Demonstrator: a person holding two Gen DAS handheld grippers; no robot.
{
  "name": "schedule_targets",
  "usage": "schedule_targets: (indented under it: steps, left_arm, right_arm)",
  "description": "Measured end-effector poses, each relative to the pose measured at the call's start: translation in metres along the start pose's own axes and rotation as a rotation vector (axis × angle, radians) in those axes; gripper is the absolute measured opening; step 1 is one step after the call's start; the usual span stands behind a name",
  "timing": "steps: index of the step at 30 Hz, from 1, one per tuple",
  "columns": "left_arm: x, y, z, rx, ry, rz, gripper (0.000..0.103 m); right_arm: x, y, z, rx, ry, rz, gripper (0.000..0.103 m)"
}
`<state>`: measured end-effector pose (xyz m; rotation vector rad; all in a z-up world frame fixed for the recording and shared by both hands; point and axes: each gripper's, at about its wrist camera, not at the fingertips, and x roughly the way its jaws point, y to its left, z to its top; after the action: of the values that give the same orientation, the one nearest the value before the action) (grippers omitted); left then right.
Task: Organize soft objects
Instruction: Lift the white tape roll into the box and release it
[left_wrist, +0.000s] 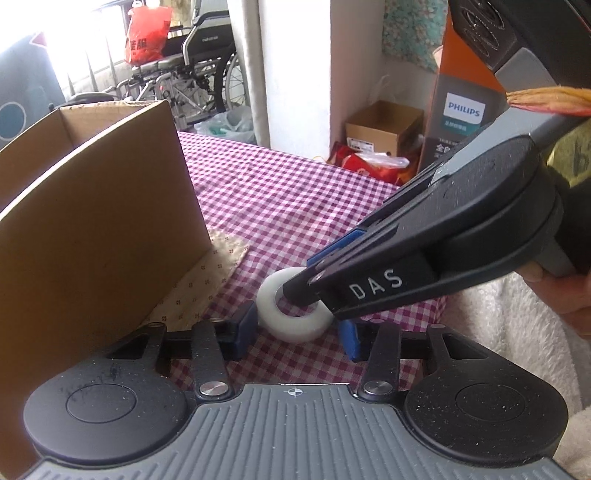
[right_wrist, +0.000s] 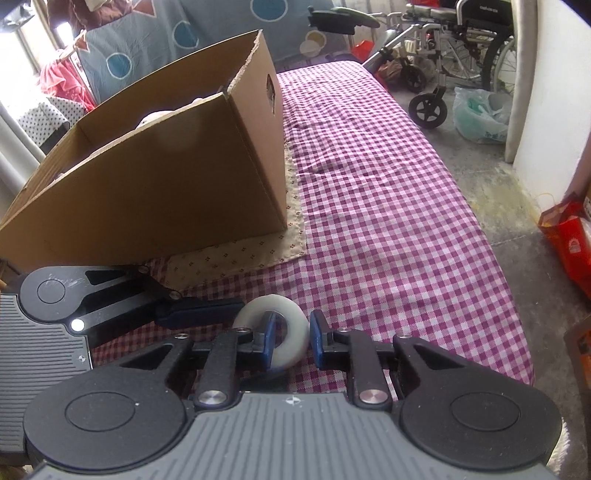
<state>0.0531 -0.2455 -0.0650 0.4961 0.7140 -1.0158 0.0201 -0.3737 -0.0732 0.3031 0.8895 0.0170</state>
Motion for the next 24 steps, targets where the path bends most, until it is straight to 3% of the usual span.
schedule_targets:
  steps: [8, 15, 20, 24]
  left_arm:
    - [-0.032, -0.001, 0.005, 0.001, -0.096, 0.021, 0.046]
    - [-0.112, 0.007, 0.022, 0.016, -0.280, 0.183, 0.046]
    - [-0.153, 0.037, 0.032, -0.024, -0.374, 0.284, 0.046]
    - [-0.158, 0.070, 0.034, -0.087, -0.369, 0.318, 0.046]
  right_arm:
    - [-0.007, 0.008, 0.001, -0.023, -0.016, -0.023, 0.017]
    - [-0.069, 0.059, 0.017, -0.175, -0.185, -0.062, 0.017]
    - [-0.106, 0.100, 0.052, -0.310, -0.297, -0.003, 0.017]
    - [-0.109, 0.130, 0.093, -0.413, -0.306, 0.074, 0.017]
